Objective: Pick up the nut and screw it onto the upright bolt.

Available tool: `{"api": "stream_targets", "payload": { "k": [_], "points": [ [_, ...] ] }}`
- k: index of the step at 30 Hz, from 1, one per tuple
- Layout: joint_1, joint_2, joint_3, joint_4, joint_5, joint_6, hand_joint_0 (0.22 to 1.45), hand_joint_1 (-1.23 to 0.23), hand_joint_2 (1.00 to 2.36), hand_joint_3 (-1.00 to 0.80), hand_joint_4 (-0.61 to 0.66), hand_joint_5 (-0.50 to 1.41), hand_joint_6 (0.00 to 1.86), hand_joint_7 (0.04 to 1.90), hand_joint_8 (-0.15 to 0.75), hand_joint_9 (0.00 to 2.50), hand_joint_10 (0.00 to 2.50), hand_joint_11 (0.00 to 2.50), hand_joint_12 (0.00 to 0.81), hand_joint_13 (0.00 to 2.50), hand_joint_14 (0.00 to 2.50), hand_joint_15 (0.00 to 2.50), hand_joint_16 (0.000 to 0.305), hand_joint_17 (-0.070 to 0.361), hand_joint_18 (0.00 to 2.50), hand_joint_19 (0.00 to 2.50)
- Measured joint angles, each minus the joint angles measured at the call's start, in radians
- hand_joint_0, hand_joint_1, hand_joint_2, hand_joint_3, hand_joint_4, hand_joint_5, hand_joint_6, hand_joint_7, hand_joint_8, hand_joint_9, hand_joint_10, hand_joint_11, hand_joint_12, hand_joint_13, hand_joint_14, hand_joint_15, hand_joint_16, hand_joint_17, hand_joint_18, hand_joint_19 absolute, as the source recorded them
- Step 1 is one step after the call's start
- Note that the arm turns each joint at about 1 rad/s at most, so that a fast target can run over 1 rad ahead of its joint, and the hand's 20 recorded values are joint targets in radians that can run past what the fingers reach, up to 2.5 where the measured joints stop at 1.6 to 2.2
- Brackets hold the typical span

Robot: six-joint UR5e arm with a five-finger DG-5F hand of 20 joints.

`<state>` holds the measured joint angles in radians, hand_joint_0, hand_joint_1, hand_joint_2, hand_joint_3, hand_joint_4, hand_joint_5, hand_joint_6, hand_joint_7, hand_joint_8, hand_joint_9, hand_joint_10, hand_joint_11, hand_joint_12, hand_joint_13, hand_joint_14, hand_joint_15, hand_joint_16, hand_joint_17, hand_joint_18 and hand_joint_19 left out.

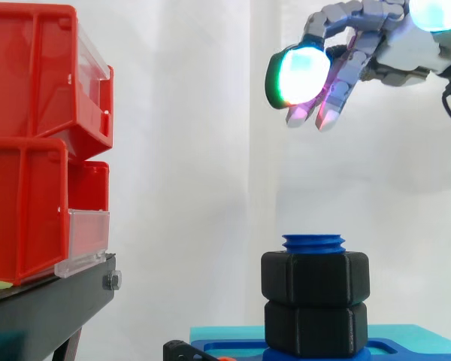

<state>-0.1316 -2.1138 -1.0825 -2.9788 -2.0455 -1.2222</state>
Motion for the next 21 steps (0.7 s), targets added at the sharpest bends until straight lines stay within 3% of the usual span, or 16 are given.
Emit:
{"api": "stream_targets", "payload": {
  "k": [5,9,15,18,21],
  "points": [
    [0.013,0.032,0.0,-0.113,0.114,0.035,0.41,-0.36,1.0,-0.5,0.19,-0.14,0.5,0.77,0.283,0.92,0.0,0.08,0.396,0.61,0.0,0.11,0.05,0.114,0.3,0.17],
    [0.037,0.052,-0.004,-0.22,0.225,0.123,0.42,-0.36,1.0,-0.5,0.19,-0.14,0.5,0.77,0.286,0.91,0.0,0.08,0.395,0.6,0.0,0.11,0.05,0.113,0.3,0.17],
    [0.077,0.07,-0.011,-0.295,0.382,0.279,0.42,-0.36,1.0,-0.5,0.18,-0.15,0.5,0.77,0.273,0.84,0.0,0.06,0.391,0.51,0.0,0.07,0.049,0.111,0.24,0.13],
    [0.104,0.081,-0.011,-0.35,0.441,0.359,0.43,-0.36,1.0,-0.5,0.17,-0.15,0.5,0.76,0.261,0.78,0.0,0.04,0.381,0.41,0.0,0.02,0.048,0.108,0.13,0.08],
    [0.126,0.09,-0.011,-0.398,0.477,0.441,0.45,-0.39,1.0,-0.5,0.17,-0.16,0.5,0.77,0.256,0.73,0.0,0.03,0.375,0.32,0.0,0.0,0.047,0.106,0.05,0.03]
  ]
}}
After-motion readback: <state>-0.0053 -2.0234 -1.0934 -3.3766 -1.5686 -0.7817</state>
